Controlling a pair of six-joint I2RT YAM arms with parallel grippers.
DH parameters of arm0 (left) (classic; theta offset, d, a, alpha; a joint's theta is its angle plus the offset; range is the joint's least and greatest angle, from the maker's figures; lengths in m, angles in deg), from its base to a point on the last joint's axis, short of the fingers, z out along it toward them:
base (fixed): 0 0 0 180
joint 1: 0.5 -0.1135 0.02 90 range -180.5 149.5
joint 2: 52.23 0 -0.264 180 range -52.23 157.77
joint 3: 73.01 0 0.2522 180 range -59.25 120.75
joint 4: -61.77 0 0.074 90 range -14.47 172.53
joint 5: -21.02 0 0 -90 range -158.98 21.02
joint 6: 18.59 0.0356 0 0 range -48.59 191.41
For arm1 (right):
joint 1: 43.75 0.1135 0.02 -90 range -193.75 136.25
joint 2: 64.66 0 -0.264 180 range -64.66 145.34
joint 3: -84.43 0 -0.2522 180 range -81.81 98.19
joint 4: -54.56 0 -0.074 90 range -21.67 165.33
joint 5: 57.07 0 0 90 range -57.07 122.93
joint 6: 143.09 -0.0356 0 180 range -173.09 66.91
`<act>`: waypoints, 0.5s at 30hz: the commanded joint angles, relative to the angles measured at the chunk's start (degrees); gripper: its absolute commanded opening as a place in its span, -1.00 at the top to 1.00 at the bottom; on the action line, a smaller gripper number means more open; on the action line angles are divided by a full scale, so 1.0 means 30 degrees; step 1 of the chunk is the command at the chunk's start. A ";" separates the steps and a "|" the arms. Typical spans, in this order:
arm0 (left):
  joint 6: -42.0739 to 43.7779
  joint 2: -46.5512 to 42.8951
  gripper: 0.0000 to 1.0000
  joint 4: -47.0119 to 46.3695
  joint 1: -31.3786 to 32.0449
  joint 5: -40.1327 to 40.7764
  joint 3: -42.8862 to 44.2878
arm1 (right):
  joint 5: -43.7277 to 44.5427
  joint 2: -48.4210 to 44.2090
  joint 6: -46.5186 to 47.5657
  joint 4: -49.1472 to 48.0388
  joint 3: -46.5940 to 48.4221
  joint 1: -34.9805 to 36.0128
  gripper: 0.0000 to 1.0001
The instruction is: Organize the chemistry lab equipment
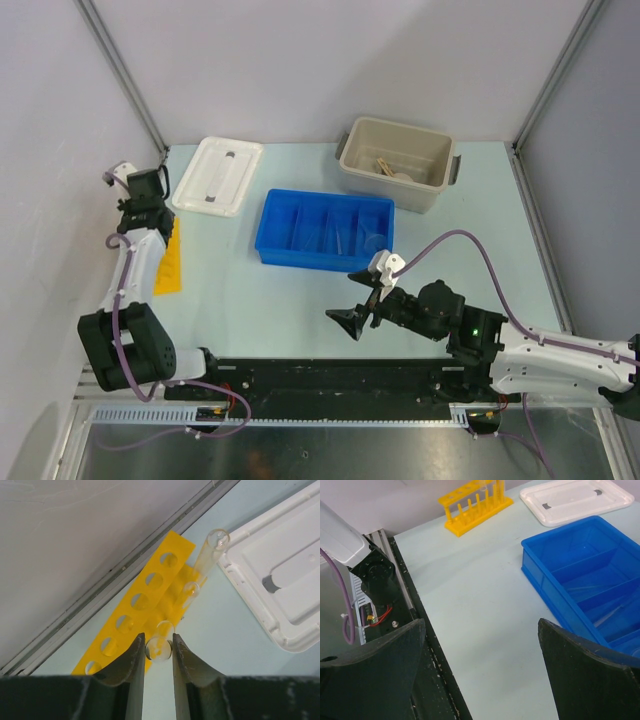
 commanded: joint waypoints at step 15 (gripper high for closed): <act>0.0192 0.1825 0.58 -0.1290 -0.0562 -0.0479 -0.0368 | 0.0467 -0.0762 0.0489 -0.0459 -0.0327 -0.0320 -0.99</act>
